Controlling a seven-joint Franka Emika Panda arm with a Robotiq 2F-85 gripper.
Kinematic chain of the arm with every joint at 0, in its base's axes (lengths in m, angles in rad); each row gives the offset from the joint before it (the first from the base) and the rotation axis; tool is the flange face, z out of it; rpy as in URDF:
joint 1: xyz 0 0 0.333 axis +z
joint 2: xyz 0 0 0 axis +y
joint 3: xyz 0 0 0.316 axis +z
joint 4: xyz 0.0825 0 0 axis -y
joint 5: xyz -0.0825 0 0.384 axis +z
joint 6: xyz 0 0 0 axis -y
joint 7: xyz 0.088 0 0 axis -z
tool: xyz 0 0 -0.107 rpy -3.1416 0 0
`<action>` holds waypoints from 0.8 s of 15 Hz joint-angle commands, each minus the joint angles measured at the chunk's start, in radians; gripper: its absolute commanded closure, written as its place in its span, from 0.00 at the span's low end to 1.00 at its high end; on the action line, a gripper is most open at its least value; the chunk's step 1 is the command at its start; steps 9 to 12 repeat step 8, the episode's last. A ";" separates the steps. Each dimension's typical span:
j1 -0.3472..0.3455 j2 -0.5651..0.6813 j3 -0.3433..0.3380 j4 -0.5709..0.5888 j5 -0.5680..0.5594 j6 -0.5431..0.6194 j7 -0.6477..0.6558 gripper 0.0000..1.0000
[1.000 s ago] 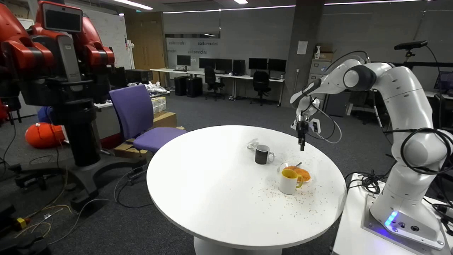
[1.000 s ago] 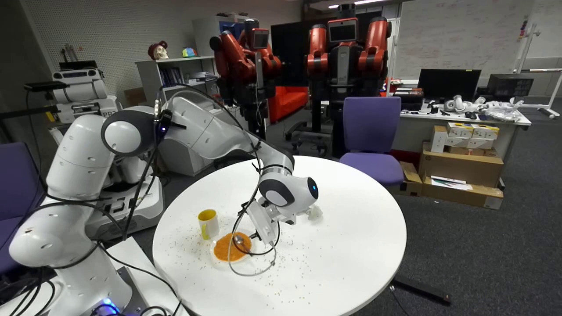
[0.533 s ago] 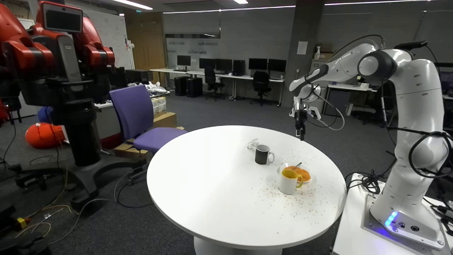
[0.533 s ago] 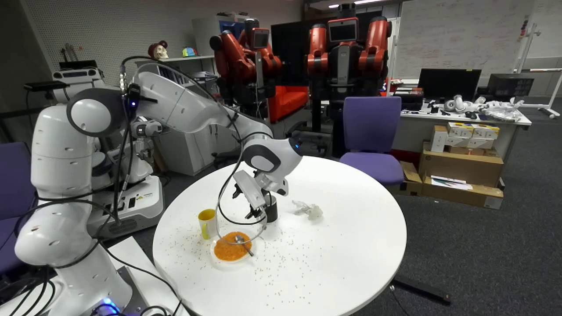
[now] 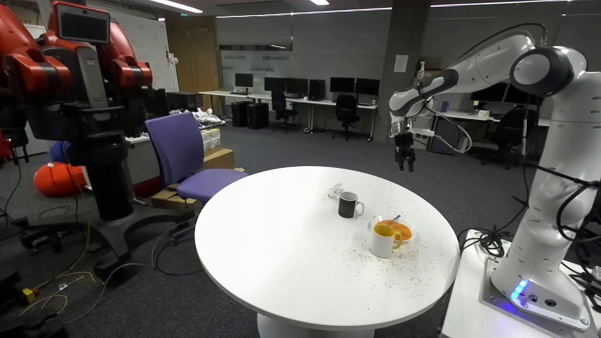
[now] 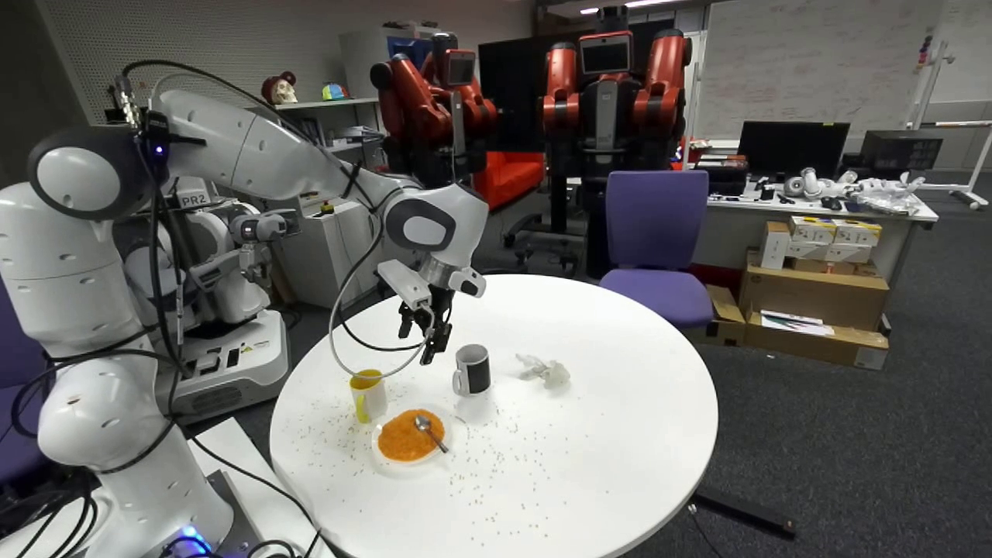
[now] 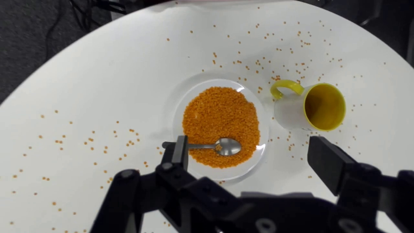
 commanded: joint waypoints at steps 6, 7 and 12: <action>0.041 -0.133 -0.005 -0.086 -0.066 0.094 0.044 0.00; 0.043 -0.145 -0.005 -0.096 -0.066 0.099 0.043 0.00; 0.044 -0.154 -0.005 -0.102 -0.066 0.101 0.043 0.00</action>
